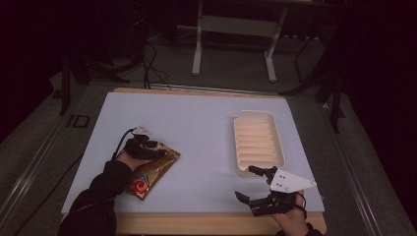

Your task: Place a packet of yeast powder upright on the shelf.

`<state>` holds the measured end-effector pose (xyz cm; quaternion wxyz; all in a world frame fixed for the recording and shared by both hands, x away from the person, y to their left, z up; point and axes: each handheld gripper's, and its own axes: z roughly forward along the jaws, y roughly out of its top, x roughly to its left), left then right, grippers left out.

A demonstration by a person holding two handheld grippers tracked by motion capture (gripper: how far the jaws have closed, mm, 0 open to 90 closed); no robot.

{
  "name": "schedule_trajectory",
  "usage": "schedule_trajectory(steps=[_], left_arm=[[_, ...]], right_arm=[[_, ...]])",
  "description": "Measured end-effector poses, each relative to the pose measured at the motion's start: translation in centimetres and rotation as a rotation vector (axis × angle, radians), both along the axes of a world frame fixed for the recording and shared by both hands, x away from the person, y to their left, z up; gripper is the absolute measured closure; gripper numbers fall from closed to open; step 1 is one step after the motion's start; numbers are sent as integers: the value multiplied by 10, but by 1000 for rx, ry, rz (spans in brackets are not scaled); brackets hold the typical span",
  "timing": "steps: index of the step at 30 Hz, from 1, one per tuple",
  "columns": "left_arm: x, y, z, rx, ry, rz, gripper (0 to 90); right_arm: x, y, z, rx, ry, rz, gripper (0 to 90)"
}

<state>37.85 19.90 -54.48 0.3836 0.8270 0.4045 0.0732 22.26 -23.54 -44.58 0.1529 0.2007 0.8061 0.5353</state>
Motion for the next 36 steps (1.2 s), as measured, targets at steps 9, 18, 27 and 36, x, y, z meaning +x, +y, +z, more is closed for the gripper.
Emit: schedule_trajectory(steps=[9,18,27,36], left_arm=[[-7,-13,2,94,-22,30,619],[-14,-22,3,162,-62,20,821],[-18,-19,16,161,-83,11,890],[-29,-10,41,128,-123,17,891]], right_arm=[[-1,1,0,-8,1,0,140],[0,1,0,-9,-2,-1,141],[-1,0,1,-2,5,2,142],[-1,1,3,3,-9,-8,146]])
